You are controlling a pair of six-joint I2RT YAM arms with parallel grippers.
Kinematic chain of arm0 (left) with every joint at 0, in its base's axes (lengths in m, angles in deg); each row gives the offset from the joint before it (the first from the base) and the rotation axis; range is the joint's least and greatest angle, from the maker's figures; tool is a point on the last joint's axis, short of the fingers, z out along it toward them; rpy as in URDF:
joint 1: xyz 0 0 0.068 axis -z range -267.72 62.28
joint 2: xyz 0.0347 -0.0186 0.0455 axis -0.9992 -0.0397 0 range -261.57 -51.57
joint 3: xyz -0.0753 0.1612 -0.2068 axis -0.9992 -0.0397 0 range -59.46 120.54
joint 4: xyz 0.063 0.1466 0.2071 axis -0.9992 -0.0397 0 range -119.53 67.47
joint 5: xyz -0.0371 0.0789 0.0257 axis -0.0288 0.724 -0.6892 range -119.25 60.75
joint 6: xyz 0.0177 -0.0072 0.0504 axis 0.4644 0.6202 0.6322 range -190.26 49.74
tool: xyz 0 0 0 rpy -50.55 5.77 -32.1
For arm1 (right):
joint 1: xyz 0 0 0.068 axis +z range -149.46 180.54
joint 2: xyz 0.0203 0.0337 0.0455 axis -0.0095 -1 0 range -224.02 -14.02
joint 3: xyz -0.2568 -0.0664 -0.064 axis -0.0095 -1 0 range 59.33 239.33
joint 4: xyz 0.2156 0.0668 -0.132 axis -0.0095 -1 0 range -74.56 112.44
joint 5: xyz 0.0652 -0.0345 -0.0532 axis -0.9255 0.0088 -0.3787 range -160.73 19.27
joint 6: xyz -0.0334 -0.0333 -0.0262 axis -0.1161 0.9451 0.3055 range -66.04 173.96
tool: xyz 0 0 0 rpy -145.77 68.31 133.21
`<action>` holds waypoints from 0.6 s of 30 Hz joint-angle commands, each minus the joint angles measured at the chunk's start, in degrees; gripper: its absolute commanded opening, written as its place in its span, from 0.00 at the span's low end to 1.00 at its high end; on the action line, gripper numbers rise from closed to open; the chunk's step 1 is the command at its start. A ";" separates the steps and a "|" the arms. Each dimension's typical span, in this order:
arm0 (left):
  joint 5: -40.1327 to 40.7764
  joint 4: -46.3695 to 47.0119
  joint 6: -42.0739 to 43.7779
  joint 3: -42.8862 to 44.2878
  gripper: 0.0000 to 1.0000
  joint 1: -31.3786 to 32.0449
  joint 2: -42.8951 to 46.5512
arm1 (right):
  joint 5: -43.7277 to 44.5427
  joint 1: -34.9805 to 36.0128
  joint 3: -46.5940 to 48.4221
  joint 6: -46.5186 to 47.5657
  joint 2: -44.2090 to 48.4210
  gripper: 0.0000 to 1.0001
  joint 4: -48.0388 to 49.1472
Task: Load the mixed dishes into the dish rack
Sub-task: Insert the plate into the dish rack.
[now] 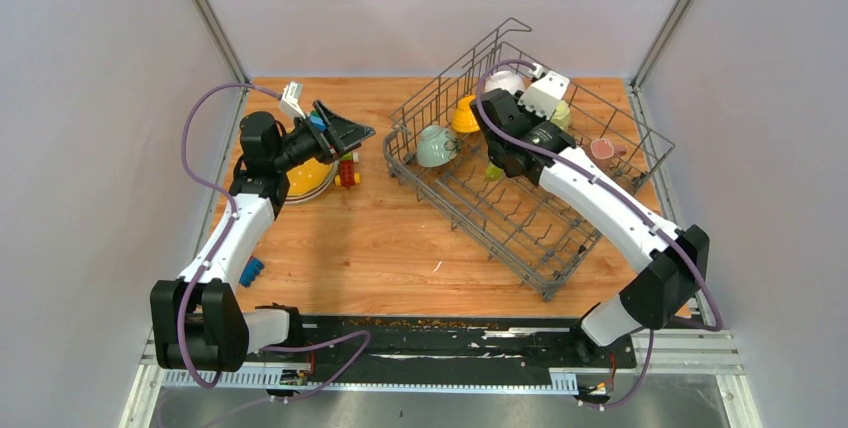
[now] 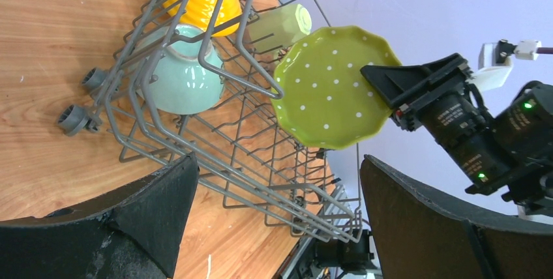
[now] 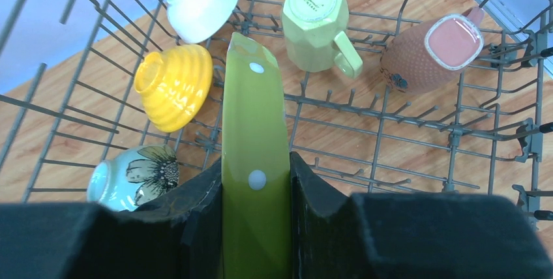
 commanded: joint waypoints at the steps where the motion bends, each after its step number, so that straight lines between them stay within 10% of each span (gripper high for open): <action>1: -1.05 1.84 0.88 1.37 1.00 0.15 0.17 | 3.83 -0.15 4.47 -2.42 -1.57 0.00 2.88; 18: -0.48 -0.87 2.59 1.57 1.00 0.15 0.96 | -5.10 -4.20 6.69 -7.92 -11.67 0.02 2.86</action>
